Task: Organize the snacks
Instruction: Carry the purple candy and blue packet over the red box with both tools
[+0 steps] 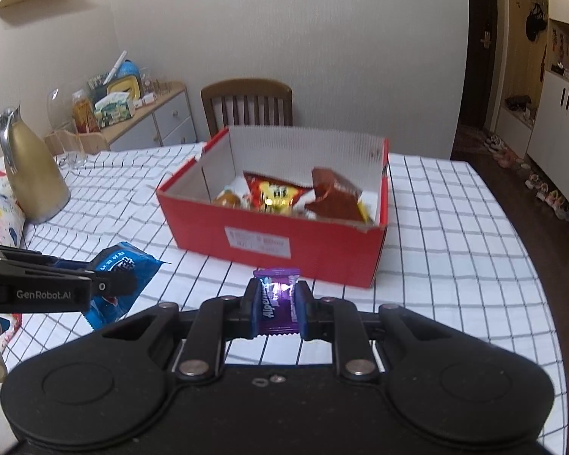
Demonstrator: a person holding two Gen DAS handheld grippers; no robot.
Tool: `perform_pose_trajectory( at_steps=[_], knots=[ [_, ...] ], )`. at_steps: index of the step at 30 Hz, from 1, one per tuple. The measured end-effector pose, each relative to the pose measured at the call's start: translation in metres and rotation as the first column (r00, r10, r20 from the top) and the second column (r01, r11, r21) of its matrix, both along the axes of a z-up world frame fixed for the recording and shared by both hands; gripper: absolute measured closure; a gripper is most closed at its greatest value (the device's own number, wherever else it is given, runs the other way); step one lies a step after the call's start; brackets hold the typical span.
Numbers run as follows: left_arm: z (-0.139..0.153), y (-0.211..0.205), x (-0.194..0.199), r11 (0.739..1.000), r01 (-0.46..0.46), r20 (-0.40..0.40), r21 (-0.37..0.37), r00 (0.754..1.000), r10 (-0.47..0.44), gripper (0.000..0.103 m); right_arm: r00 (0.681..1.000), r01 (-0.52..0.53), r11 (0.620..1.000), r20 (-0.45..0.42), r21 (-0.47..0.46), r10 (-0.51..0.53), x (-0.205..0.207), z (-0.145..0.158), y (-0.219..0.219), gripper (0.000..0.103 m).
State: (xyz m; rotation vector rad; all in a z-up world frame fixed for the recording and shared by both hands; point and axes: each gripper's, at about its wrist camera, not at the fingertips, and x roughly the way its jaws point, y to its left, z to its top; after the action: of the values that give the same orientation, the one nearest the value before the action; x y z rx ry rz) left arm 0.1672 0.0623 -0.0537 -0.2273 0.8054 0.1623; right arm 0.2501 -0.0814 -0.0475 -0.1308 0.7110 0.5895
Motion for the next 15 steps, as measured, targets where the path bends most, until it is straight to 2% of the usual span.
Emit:
perform_pose_trajectory(
  at_steps=[6,15],
  knots=[
    [0.019,0.0,0.016,0.999,0.008,0.033,0.035,0.999,-0.01,0.069,0.999,-0.003,1.0,0.037,0.018,0.002,0.018,0.019,0.002,0.086],
    [0.034,0.018,0.051,0.999,-0.034,0.057,0.018,0.998,0.033,0.069,0.997,-0.021,0.999,0.072,0.025,0.019,0.044,0.033,0.017,0.086]
  ],
)
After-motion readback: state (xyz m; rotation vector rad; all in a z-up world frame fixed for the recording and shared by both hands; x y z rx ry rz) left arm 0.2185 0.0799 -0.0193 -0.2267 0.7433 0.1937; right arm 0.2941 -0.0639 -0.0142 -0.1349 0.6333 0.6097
